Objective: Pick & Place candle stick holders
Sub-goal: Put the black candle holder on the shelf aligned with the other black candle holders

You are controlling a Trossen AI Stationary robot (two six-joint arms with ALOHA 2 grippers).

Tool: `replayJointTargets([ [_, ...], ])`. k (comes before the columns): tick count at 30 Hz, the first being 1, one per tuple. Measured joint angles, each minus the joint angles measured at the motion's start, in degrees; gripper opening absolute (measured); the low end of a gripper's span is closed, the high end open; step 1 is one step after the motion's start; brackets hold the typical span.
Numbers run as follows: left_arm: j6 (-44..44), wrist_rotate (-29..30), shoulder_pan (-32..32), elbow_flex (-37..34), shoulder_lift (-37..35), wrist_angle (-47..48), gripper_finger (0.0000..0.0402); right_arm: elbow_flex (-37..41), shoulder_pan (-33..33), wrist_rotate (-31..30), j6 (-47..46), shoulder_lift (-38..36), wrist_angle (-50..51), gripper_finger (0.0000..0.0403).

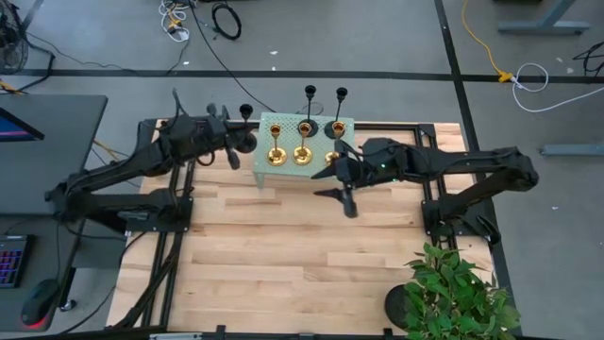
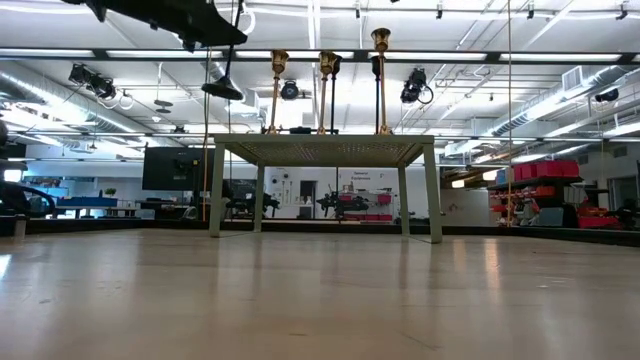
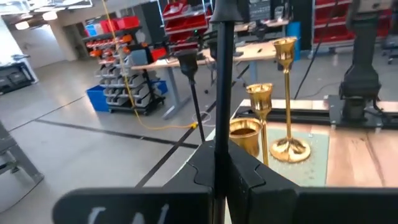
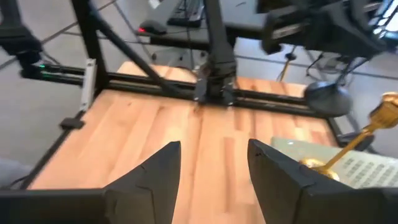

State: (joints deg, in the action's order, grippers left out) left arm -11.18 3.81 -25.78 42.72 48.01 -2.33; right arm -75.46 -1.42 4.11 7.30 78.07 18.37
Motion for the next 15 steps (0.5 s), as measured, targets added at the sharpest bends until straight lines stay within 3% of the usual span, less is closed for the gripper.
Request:
replayJointTargets([
  [8,-1.2,-7.2,-8.5,0.0,4.0,-3.0,0.0012,0.0,-4.6,-0.1,-1.7,-2.6,4.5,0.0185],
  [15,0.6,-16.0,-13.4,0.0,11.1,-11.0,0.0012,0.7,-6.6,-0.9,-3.9,-3.6,7.8,0.0185],
])
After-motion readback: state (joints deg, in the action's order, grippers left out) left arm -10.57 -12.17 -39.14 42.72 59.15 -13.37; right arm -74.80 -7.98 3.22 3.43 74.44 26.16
